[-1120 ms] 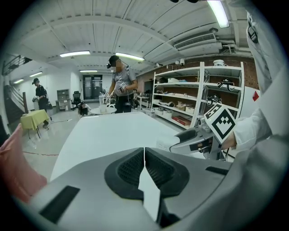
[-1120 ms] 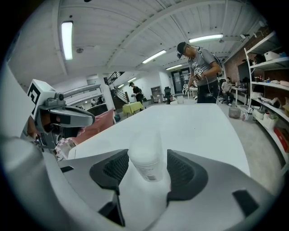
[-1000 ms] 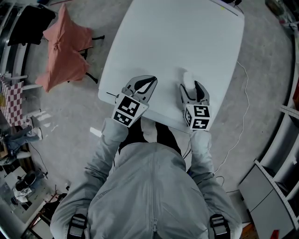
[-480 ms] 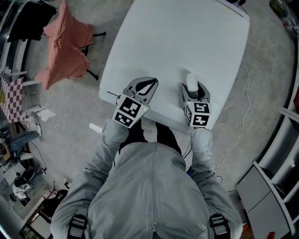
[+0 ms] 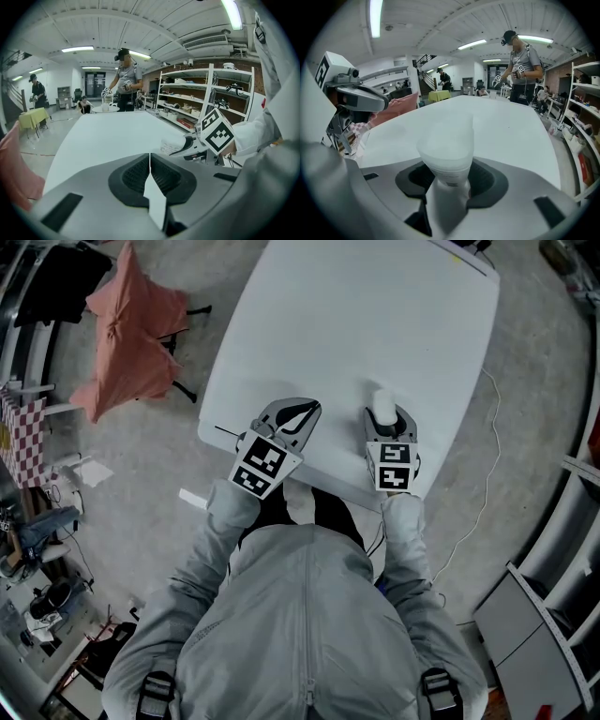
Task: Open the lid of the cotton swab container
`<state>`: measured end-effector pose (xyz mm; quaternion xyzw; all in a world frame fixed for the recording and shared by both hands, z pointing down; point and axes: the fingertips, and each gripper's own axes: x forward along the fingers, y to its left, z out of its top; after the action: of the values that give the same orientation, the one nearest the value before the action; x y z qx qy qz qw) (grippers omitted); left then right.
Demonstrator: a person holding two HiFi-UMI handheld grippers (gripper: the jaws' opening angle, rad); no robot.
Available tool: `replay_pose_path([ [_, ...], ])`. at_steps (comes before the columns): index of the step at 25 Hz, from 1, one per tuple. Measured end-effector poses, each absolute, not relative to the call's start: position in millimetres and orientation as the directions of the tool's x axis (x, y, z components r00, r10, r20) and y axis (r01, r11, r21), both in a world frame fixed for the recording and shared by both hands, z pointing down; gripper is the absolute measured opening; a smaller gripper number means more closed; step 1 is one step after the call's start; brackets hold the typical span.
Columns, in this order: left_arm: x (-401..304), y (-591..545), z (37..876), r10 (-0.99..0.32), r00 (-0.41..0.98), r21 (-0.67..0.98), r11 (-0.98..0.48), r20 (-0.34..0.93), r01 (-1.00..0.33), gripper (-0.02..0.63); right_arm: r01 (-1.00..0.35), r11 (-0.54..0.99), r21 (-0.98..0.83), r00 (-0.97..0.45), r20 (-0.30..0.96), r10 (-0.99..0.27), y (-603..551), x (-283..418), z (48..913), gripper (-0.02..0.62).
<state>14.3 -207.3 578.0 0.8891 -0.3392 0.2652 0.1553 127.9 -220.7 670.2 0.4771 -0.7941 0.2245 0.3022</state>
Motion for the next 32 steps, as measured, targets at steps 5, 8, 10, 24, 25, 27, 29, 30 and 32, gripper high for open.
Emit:
replay_pose_path([
  [5,15,-202,570,-0.524,0.631,0.087,-0.726,0.573,-0.682,0.025,-0.887,0.457,-0.064,-0.366,0.699,-0.614,-218,129,668,0.224],
  [8,14,-195,557,-0.534,0.633,0.078,-0.727,0.56,-0.682,0.025,-0.877,0.477,-0.06,-0.38,0.694,-0.612,-212,126,655,0.224],
  [10,13,-190,547,-0.545,0.634,0.069,-0.726,0.548,-0.684,0.025,-0.867,0.496,-0.05,-0.392,0.684,-0.615,-206,125,644,0.224],
  [24,42,-126,469,-0.371,0.816,0.01,-0.908,0.442,-0.418,0.025,-0.603,0.783,-0.152,-0.69,0.592,-0.417,-126,91,544,0.224],
  [25,45,-114,463,-0.339,0.83,0.003,-0.925,0.443,-0.379,0.025,-0.575,0.805,-0.145,-0.708,0.581,-0.401,-117,90,536,0.224],
  [27,54,-90,447,-0.288,0.853,-0.005,-0.948,0.435,-0.318,0.025,-0.507,0.852,-0.129,-0.745,0.563,-0.358,-92,88,519,0.224],
  [29,63,-72,434,-0.262,0.871,-0.015,-0.959,0.415,-0.282,0.025,-0.439,0.891,-0.117,-0.774,0.552,-0.309,-72,85,506,0.224],
  [30,65,-68,430,-0.253,0.879,-0.018,-0.963,0.405,-0.269,0.026,-0.412,0.904,-0.113,-0.783,0.551,-0.288,-66,82,503,0.223],
  [32,66,-61,429,-0.213,0.897,0.002,-0.973,0.387,-0.232,0.079,-0.382,0.918,-0.105,-0.789,0.554,-0.265,-61,76,501,0.224],
])
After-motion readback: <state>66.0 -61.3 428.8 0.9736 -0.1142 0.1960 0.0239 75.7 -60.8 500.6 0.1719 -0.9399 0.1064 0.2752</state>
